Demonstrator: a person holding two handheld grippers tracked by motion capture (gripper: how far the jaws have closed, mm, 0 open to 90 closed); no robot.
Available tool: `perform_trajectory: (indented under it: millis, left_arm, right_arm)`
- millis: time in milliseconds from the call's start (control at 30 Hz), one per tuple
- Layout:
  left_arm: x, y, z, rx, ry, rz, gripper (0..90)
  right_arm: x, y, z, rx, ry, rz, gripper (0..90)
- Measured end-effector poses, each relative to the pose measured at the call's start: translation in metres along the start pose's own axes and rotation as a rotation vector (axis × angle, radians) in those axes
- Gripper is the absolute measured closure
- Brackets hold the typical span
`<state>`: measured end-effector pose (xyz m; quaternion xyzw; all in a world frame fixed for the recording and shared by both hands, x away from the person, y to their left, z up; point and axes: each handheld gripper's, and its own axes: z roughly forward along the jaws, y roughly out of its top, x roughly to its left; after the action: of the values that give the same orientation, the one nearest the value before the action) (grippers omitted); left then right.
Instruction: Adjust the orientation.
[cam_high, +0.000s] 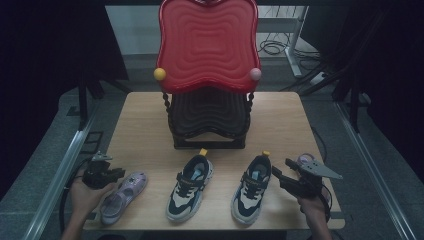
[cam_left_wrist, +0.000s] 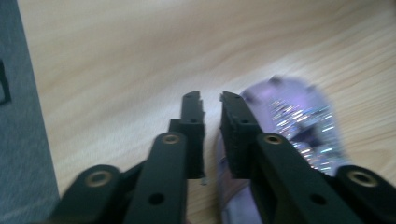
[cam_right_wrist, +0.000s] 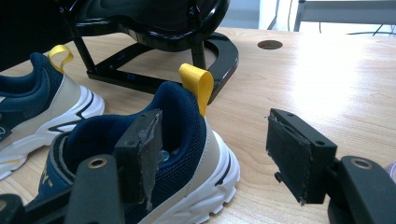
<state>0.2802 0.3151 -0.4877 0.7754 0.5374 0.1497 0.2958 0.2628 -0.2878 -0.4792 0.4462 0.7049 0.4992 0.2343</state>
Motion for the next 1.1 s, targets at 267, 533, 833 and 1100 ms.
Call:
perform_trajectory:
  millis: [267,533,833,1100]
  left_arm:
    - [-0.030,0.019,-0.031,-0.218,-0.037,0.007,57.0]
    - [-0.041,0.030,-0.040,-0.309,-0.117,-0.021,53.2]
    - [-0.039,0.026,-0.034,-0.294,-0.150,0.002,51.5]
    - [-0.050,0.016,-0.045,-0.327,-0.214,-0.027,51.3]
  right_arm:
    - [0.003,0.000,0.003,0.006,-0.003,-0.005,36.6]
    - [0.004,0.011,0.011,0.015,0.009,-0.001,38.7]
    - [0.008,0.022,0.001,-0.005,-0.047,-0.018,39.5]
    - [0.009,0.017,-0.023,-0.006,-0.069,-0.060,39.0]
